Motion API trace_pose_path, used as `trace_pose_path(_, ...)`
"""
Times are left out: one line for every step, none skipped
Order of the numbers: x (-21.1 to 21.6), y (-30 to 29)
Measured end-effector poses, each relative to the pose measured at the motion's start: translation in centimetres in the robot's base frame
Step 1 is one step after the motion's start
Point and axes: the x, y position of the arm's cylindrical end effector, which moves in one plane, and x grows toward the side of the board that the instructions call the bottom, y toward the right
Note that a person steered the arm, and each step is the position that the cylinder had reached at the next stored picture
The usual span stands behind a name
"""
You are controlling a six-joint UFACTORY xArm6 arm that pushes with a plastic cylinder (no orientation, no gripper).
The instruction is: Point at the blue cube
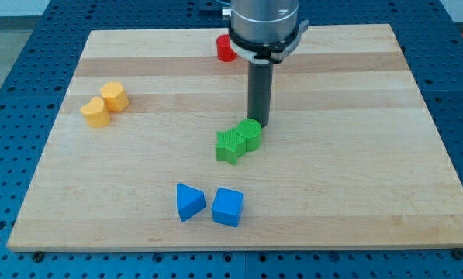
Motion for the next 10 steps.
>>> trace_pose_path(1.0,-0.1)
trace_pose_path(2.2,-0.1)
trace_pose_path(3.1,-0.1)
trace_pose_path(3.8,3.3)
trace_pose_path(5.5,4.8)
trace_pose_path(6.5,4.8)
trace_pose_path(6.5,4.8)
trace_pose_path(6.5,4.6)
trace_pose_path(6.5,3.4)
trace_pose_path(5.9,0.8)
